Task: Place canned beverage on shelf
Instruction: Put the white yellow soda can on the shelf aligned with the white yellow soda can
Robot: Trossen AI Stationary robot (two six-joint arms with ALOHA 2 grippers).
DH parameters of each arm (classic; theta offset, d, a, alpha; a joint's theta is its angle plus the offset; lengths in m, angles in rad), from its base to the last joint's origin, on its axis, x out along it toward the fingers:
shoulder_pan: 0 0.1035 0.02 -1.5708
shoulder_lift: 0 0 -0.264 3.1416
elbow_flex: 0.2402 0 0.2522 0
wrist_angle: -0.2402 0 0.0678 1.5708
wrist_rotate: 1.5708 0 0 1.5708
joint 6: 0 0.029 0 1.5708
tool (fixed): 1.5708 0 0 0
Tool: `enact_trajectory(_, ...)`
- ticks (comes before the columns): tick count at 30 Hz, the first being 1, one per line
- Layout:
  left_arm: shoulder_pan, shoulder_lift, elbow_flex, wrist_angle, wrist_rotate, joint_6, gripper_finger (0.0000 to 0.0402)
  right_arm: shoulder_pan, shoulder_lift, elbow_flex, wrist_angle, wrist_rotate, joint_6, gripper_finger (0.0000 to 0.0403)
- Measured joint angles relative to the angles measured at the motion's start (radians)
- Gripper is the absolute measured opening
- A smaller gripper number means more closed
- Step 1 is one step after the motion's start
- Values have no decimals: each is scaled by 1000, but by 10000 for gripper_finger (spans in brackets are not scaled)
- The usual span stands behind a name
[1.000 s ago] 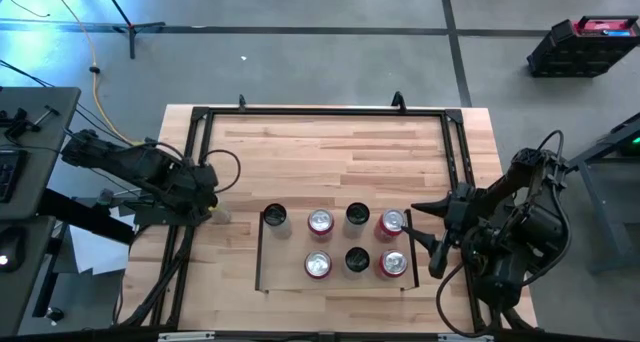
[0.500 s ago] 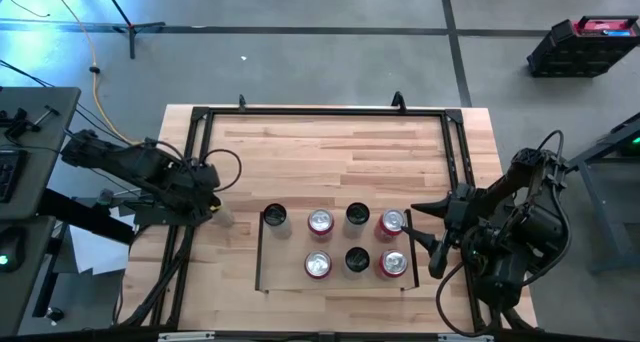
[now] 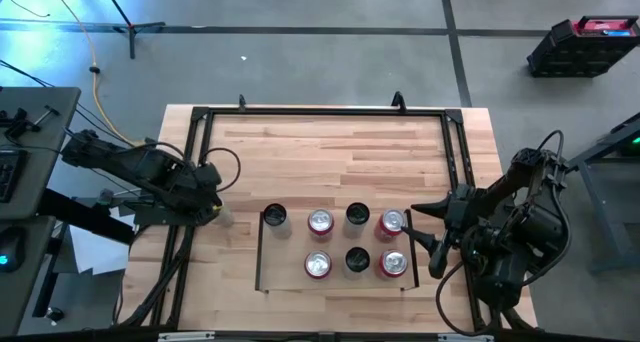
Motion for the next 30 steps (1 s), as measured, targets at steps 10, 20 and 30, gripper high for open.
enact_trajectory(10,0,4,-2,0,14,-9,342,0,0,0,0,-23,11,228)
enact_trajectory(20,0,-2,78,5,12,94,342,0,0,0,0,-23,18,228)
enact_trajectory(30,-2,-1,3,35,36,148,342,0,0,0,0,-24,31,228)
